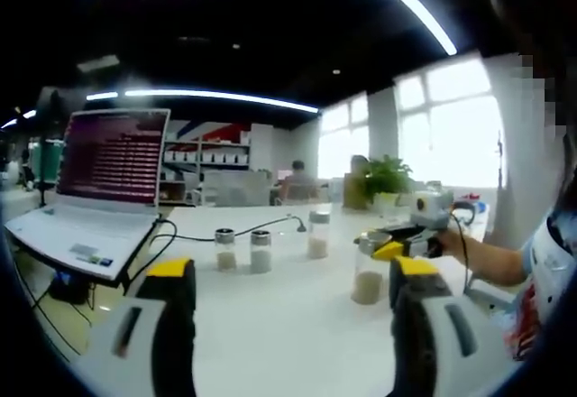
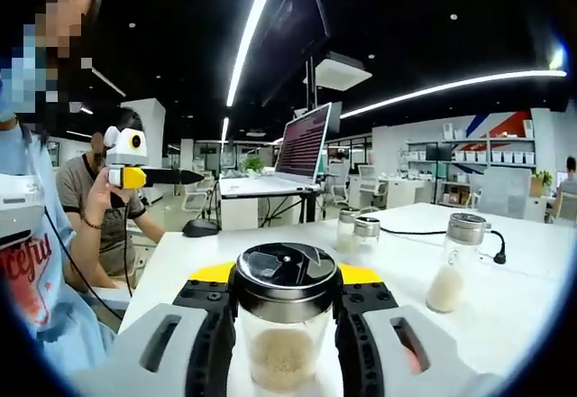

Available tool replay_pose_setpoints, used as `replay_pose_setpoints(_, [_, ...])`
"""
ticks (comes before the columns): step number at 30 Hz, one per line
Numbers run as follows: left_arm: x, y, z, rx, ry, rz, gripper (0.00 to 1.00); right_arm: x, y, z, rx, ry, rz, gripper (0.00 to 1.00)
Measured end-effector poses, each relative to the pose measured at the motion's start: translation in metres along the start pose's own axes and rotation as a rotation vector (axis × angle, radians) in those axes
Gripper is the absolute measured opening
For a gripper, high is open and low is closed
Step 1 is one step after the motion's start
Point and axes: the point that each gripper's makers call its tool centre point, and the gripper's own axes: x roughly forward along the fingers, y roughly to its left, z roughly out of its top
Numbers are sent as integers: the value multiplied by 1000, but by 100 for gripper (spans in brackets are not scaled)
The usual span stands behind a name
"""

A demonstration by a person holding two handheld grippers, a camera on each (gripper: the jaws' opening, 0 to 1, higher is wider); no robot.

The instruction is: Rotate the seasoning bottle until the label or dispensing opening points toward the visible target arrow and the bottle remains upright within the marked orientation range

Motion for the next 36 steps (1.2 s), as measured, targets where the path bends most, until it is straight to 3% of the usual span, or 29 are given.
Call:
replay_pose_setpoints(8, [-1, -1, 3, -19, -21, -21, 90, 2, -3, 0, -2, -7, -74, 41])
replay_pose_setpoints(36, [0, -4, 3, -25, -28, -19, 89, 2, -9, 0, -16, -82, -335, 41])
